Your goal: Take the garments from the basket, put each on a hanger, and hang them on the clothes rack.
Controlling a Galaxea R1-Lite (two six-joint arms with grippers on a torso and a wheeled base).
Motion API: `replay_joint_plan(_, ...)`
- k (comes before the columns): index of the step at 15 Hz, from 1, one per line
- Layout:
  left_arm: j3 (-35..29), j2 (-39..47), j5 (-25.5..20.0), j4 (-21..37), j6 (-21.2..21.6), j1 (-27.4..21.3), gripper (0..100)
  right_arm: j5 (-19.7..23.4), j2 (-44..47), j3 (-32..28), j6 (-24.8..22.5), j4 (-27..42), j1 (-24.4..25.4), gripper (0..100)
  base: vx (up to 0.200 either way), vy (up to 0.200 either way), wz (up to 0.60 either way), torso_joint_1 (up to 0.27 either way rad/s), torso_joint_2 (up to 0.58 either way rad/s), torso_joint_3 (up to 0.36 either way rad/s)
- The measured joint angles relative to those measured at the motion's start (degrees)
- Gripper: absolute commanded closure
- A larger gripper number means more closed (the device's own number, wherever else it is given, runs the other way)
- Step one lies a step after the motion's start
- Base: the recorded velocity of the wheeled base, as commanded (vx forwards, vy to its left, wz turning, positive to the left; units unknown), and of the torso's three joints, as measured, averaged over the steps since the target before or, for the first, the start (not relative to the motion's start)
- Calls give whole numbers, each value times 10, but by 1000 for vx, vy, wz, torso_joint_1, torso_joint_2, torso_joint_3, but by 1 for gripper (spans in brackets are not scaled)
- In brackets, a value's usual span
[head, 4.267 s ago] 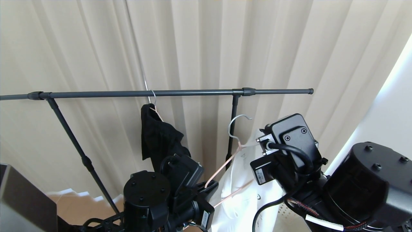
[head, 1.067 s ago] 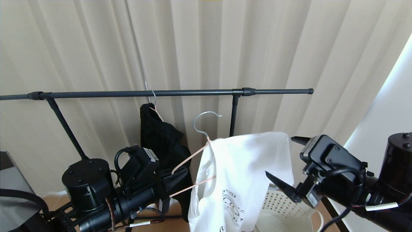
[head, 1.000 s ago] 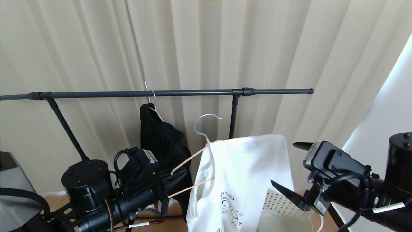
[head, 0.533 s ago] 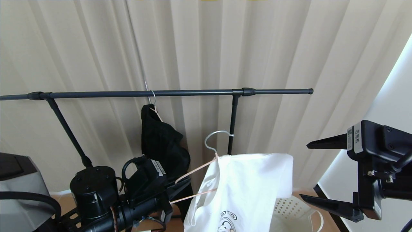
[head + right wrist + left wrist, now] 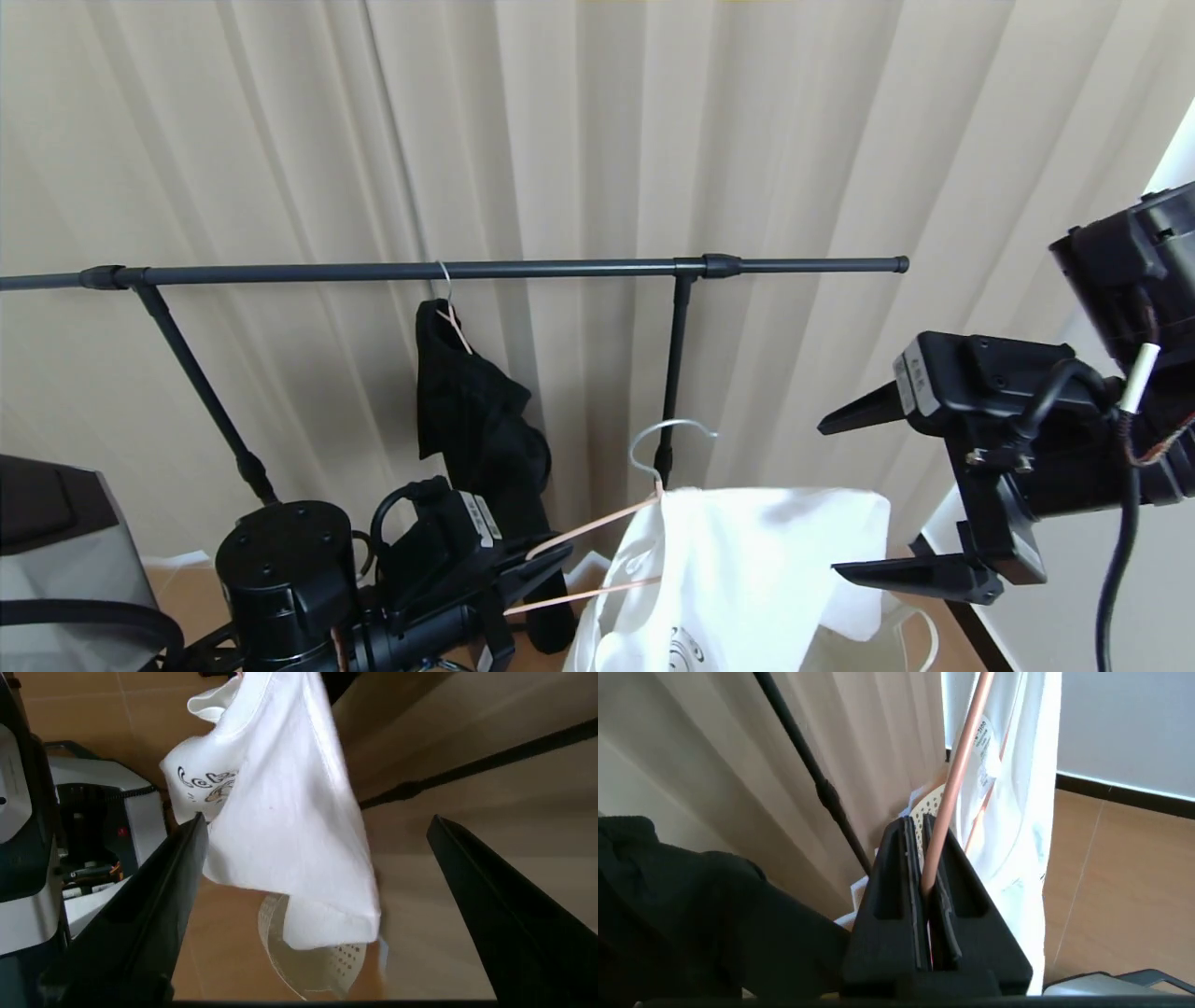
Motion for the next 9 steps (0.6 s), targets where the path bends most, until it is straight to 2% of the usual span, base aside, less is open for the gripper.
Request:
replay_joint_plan(6,-6,-4,0,0,-1,-12,100,7,60,-5,-2,-1,-2,0,0,0,0,0,0,0)
replay_joint_plan(9,-7,-8,0,0,-1,-18,100,8,78,6,-2,-31,-2,0,0,0,0,0,0,0)
